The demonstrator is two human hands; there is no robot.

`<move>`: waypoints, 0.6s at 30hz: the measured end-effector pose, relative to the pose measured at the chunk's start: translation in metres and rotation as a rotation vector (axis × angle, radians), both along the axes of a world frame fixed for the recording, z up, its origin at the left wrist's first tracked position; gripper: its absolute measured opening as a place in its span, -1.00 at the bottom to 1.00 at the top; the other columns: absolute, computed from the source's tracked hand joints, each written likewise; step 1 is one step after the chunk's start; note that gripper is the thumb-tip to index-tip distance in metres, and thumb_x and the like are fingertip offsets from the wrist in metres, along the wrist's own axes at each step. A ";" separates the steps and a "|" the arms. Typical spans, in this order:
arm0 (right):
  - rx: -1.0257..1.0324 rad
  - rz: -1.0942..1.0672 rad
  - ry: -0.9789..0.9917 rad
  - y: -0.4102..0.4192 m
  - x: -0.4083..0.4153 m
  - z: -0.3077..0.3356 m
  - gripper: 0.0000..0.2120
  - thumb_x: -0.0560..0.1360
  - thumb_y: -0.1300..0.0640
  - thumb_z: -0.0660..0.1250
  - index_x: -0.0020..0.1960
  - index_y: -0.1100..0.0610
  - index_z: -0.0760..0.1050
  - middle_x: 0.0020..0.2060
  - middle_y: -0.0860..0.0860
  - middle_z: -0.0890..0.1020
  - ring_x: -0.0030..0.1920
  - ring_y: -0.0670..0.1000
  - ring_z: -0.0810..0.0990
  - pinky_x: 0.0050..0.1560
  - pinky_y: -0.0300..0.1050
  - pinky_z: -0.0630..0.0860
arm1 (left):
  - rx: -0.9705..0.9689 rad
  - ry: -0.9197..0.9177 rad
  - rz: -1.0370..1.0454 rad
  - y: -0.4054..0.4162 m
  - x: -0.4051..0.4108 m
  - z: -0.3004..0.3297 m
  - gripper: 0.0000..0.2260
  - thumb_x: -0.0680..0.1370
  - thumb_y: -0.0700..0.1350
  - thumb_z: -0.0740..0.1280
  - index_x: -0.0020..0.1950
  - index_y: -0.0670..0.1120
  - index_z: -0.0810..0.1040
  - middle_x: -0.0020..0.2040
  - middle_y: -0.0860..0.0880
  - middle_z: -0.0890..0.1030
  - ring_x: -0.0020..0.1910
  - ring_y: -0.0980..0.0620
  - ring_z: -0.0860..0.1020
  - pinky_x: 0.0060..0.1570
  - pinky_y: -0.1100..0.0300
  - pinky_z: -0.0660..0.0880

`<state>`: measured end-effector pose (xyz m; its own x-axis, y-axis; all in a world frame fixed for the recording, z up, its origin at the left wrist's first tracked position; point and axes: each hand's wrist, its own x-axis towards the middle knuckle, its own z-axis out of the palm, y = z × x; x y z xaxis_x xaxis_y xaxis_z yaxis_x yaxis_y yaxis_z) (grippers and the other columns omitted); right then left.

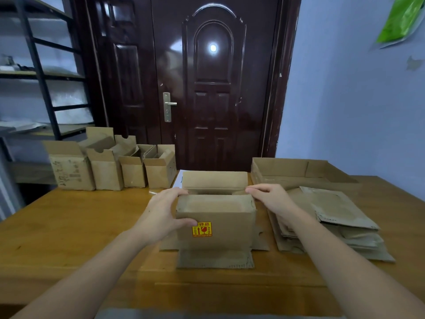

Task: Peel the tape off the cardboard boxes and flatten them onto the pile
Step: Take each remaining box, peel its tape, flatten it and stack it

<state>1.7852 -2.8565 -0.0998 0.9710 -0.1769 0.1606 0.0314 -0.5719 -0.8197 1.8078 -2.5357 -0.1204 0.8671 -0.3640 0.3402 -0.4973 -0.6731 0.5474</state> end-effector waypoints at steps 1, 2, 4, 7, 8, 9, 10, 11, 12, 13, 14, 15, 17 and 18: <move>0.008 0.000 0.020 0.000 -0.001 0.003 -0.72 0.59 -0.10 0.37 0.26 -0.07 0.62 0.06 -0.23 0.61 0.17 -0.11 0.55 0.13 -0.19 0.48 | -0.030 -0.007 -0.006 -0.001 -0.002 0.001 -0.38 0.34 0.16 0.62 0.28 0.28 0.36 0.27 0.25 0.44 0.31 0.18 0.34 0.33 0.05 0.44; -0.016 0.012 0.056 0.000 -0.001 0.006 -0.72 0.60 -0.08 0.37 0.29 -0.10 0.60 0.10 -0.21 0.61 0.16 -0.09 0.57 0.11 -0.15 0.55 | -0.072 -0.020 -0.009 -0.002 -0.003 0.001 -0.39 0.34 0.12 0.63 0.24 0.27 0.35 0.23 0.25 0.46 0.28 0.17 0.40 0.24 0.12 0.51; -0.103 0.059 0.145 0.003 -0.002 0.010 -0.64 0.63 0.05 0.34 0.41 -0.14 0.50 0.28 -0.12 0.57 0.17 -0.06 0.58 0.19 -0.04 0.61 | -0.150 -0.060 0.002 -0.006 -0.007 0.003 -0.48 0.39 0.08 0.61 0.13 0.26 0.33 0.15 0.26 0.52 0.17 0.17 0.51 0.03 0.27 0.54; -0.166 0.104 0.167 0.012 -0.004 0.013 -0.46 0.60 0.00 0.38 0.55 -0.06 0.35 0.45 -0.02 0.47 0.25 -0.02 0.52 0.25 -0.08 0.57 | -0.252 -0.052 -0.033 -0.005 -0.011 0.002 -0.63 0.37 0.28 0.51 0.02 0.19 0.44 0.19 0.27 0.58 0.19 0.22 0.55 0.05 0.17 0.59; -0.196 0.115 0.166 0.014 -0.005 0.014 -0.37 0.56 -0.11 0.41 0.57 -0.03 0.32 0.47 -0.01 0.45 0.30 -0.01 0.50 0.26 -0.07 0.56 | -0.286 -0.031 -0.069 -0.002 -0.012 0.001 -0.61 0.38 0.40 0.43 -0.01 0.16 0.51 0.22 0.27 0.59 0.24 0.22 0.53 0.14 0.09 0.57; -0.224 0.131 0.175 0.015 -0.006 0.014 -0.24 0.49 -0.24 0.44 0.59 -0.03 0.29 0.48 0.00 0.43 0.37 0.03 0.47 0.26 -0.08 0.56 | -0.333 0.007 -0.116 0.002 -0.012 -0.001 -0.52 0.40 0.51 0.31 -0.07 0.12 0.59 0.24 0.25 0.61 0.28 0.19 0.52 0.25 0.02 0.50; -0.243 0.147 0.199 0.016 -0.005 0.014 -0.13 0.41 -0.32 0.45 0.60 -0.02 0.26 0.50 0.00 0.41 0.43 0.06 0.43 0.21 -0.14 0.55 | -0.411 0.072 -0.150 0.005 -0.012 -0.001 -0.39 0.42 0.57 0.17 -0.16 0.06 0.64 0.25 0.22 0.63 0.31 0.16 0.52 0.34 -0.01 0.42; -0.248 0.164 0.215 0.017 -0.006 0.015 -0.07 0.38 -0.35 0.46 0.61 -0.01 0.23 0.51 0.00 0.39 0.46 0.07 0.40 0.13 -0.23 0.52 | -0.481 0.135 -0.146 0.007 -0.013 0.001 -0.29 0.45 0.58 0.08 -0.26 -0.01 0.65 0.24 0.19 0.65 0.32 0.15 0.52 0.40 -0.02 0.33; -0.248 0.173 0.226 0.019 -0.007 0.016 -0.06 0.38 -0.33 0.47 0.62 0.00 0.22 0.52 0.00 0.37 0.47 0.08 0.39 0.06 -0.30 0.48 | -0.525 0.188 -0.128 0.009 -0.011 0.002 -0.25 0.51 0.54 0.06 -0.32 -0.08 0.64 0.23 0.18 0.66 0.31 0.19 0.52 0.43 -0.01 0.29; -0.246 0.179 0.226 0.020 -0.007 0.017 -0.07 0.39 -0.31 0.47 0.62 0.00 0.21 0.53 0.01 0.36 0.48 0.08 0.38 0.07 -0.29 0.47 | -0.521 0.208 -0.104 0.010 -0.009 0.003 -0.33 0.57 0.43 0.14 -0.32 -0.11 0.64 0.22 0.17 0.66 0.27 0.23 0.52 0.44 -0.01 0.31; -0.247 0.179 0.223 0.020 -0.006 0.016 -0.08 0.40 -0.30 0.47 0.62 0.01 0.21 0.54 0.01 0.36 0.49 0.08 0.38 0.16 -0.23 0.47 | -0.497 0.211 -0.077 0.011 -0.007 0.001 -0.50 0.61 0.28 0.25 -0.25 -0.08 0.66 0.23 0.16 0.64 0.25 0.24 0.52 0.43 -0.03 0.37; -0.249 0.178 0.219 0.020 -0.006 0.016 -0.08 0.40 -0.30 0.47 0.62 0.01 0.21 0.54 0.02 0.35 0.50 0.08 0.37 0.27 -0.15 0.46 | -0.446 0.199 -0.031 0.012 -0.002 -0.002 -0.73 0.59 0.16 0.36 -0.13 0.01 0.69 0.28 0.15 0.60 0.29 0.19 0.51 0.39 -0.03 0.43; -0.234 0.173 0.212 0.021 -0.006 0.015 -0.08 0.41 -0.29 0.47 0.62 0.01 0.21 0.55 0.02 0.35 0.51 0.06 0.36 0.38 -0.08 0.39 | -0.344 0.263 0.012 0.013 0.000 -0.003 -0.81 0.55 0.09 0.45 0.14 0.13 0.62 0.33 0.12 0.54 0.33 0.08 0.49 0.25 0.09 0.52; -0.214 0.162 0.208 0.021 -0.006 0.014 -0.10 0.42 -0.28 0.47 0.62 0.03 0.22 0.54 0.02 0.36 0.51 0.06 0.37 0.39 -0.08 0.38 | -0.341 0.309 0.020 0.012 0.001 -0.002 -0.72 0.55 0.09 0.45 0.24 0.12 0.57 0.31 0.11 0.53 0.27 0.10 0.50 0.13 0.22 0.52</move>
<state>1.7790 -2.8354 -0.0863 0.9996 -0.0015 -0.0267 -0.0192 -0.7329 -0.6800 1.8086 -2.5235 -0.1227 0.9524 -0.2585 0.1616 -0.2644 -0.4369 0.8598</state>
